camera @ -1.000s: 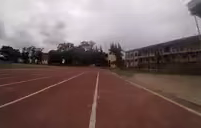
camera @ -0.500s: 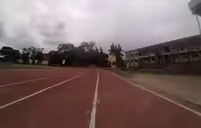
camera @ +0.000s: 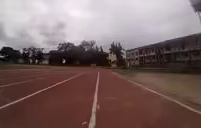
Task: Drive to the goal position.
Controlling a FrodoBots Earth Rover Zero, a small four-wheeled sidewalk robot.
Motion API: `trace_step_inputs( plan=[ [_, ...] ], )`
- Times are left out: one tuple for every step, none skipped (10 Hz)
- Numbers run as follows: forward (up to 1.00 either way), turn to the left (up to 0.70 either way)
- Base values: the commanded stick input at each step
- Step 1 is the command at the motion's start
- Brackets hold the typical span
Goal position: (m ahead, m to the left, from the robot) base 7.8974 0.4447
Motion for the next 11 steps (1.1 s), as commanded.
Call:
trace_step_inputs(
  plan=[
    [0.50,0.00],
    [0.50,0.00],
    [0.50,0.00],
    [0.50,0.00],
    [0.50,0.00],
    [0.50,0.00],
    [0.50,0.00],
    [0.50,0.00],
    [0.50,0.00],
    [0.50,0.00],
    [0.50,0.00]
  ],
)
